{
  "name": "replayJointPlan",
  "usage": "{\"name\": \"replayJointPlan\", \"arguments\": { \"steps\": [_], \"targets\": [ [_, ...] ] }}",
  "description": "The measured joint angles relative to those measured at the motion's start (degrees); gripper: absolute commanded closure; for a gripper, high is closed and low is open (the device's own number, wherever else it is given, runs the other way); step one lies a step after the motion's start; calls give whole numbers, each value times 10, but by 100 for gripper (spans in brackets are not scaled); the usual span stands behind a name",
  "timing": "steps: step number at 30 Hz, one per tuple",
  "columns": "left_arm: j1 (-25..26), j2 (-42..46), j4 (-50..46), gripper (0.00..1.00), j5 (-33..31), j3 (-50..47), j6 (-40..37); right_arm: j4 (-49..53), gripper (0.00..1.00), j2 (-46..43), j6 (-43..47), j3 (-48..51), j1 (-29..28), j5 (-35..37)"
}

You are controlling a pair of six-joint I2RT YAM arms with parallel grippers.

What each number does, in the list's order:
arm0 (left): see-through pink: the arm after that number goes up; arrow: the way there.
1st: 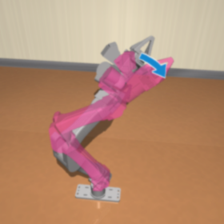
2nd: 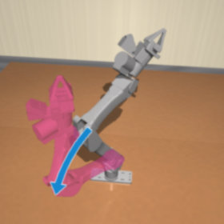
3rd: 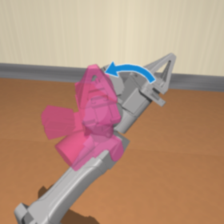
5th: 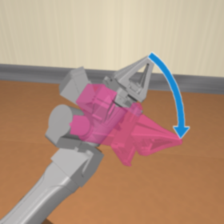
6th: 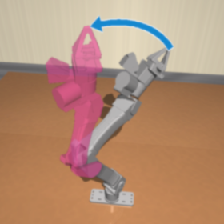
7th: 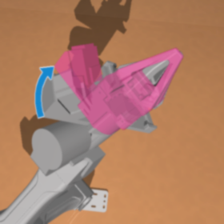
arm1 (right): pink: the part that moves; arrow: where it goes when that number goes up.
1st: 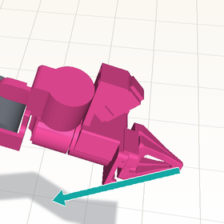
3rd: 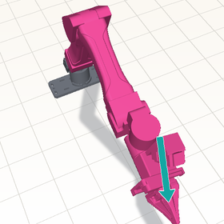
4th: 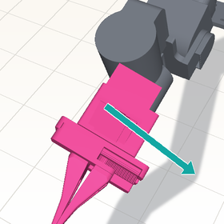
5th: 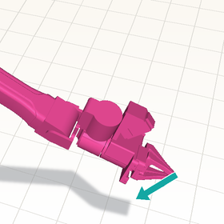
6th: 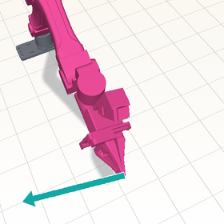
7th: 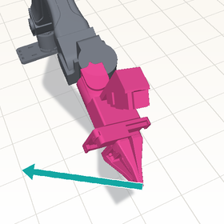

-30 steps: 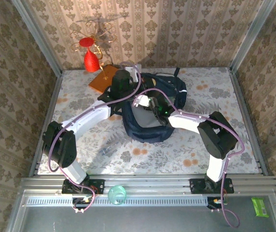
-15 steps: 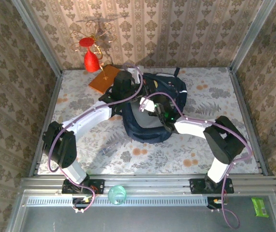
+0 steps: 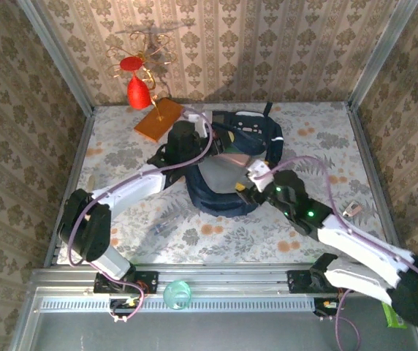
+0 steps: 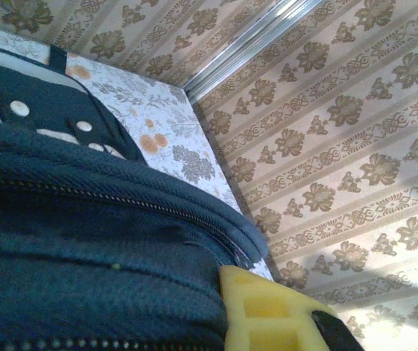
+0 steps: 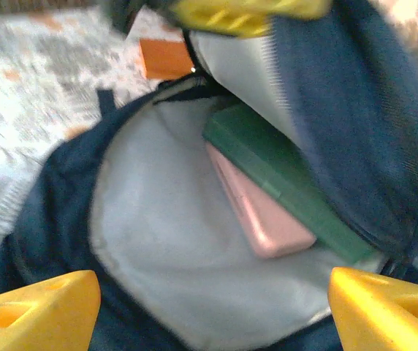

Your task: Pack books, pencil case, and school supplies into a backpack

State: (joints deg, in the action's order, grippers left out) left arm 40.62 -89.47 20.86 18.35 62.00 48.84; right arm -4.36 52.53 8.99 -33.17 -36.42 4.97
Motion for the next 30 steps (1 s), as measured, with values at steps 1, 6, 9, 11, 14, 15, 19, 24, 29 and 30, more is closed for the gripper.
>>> {"name": "replayJointPlan", "arguments": {
  "steps": [1,6,9,11,14,15,19,24,29,30],
  "targets": [
    [7,7,9,96,-8,-18,0,18,18,-26,-37,6,19,-17],
    [67,27,41,69,-56,-112,-11,70,21,-54,-203,0,182,-127],
    [91,36,30,50,-51,-161,-32,90,20,19,-271,-42,245,-188],
    [95,61,-20,43,-51,-178,-54,95,20,75,-298,-76,259,-221],
    [95,138,-102,31,-65,-189,-98,94,20,148,-335,-119,275,-259],
    [94,169,-125,27,-68,-191,-110,93,20,168,-348,-130,279,-266],
    [60,293,-179,18,-72,-206,-149,94,20,227,-381,-156,283,-268],
    [-56,325,-185,23,-81,-217,-148,92,20,270,-409,-163,283,-266],
    [-92,178,-192,34,-75,-155,-148,89,22,312,-418,-174,283,-263],
    [-92,141,-193,37,-75,-133,-153,89,23,317,-418,-176,283,-262]
  ]
}}
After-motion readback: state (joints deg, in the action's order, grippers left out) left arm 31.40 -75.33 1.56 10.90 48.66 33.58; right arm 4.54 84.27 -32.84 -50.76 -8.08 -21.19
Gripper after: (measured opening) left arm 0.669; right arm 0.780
